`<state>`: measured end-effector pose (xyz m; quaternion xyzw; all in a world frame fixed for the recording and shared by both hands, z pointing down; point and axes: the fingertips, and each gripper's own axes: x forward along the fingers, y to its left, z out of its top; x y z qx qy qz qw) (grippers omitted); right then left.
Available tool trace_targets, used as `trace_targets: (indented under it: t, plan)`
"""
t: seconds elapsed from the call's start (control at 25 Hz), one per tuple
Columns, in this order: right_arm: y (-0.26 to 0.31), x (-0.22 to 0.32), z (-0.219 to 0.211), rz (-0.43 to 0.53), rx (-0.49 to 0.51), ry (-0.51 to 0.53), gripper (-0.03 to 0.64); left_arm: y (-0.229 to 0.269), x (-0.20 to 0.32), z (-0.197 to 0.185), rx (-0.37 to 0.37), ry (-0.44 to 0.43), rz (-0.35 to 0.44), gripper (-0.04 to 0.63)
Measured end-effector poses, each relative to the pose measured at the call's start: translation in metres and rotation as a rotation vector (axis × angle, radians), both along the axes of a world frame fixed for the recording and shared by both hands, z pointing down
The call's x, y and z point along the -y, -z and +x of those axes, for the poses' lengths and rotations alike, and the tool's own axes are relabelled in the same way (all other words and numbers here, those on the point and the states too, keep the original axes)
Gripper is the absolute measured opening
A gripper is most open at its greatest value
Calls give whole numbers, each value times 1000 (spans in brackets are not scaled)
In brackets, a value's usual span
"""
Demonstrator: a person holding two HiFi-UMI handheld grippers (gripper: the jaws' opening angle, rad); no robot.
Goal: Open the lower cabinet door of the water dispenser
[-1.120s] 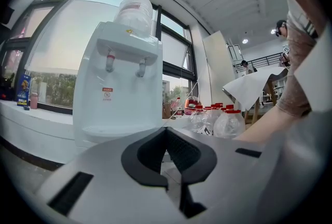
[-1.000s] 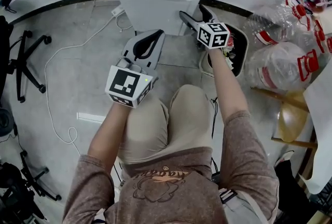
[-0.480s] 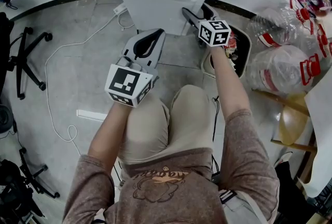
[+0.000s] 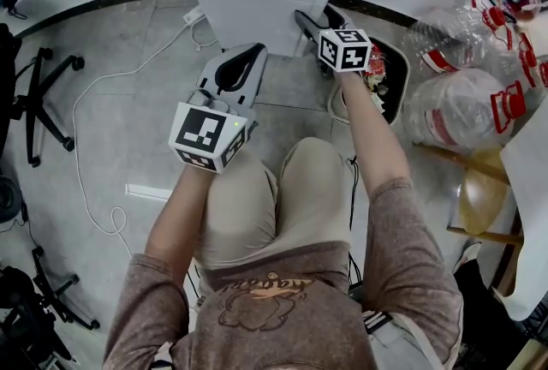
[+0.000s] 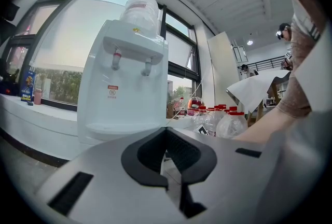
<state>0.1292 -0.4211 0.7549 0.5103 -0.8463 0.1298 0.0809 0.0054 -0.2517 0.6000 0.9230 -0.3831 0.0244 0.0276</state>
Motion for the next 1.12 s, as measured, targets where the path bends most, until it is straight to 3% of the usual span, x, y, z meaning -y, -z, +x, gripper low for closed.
trace_targets:
  t: [0.36,1.12]
  plan:
    - [-3,-32,-4,15,-64,49,262,3,-4,4,-8,-3,-4,14]
    - [-5,-90,-22,0,-77,116,196,6,-17,2,-5,22,-4,14]
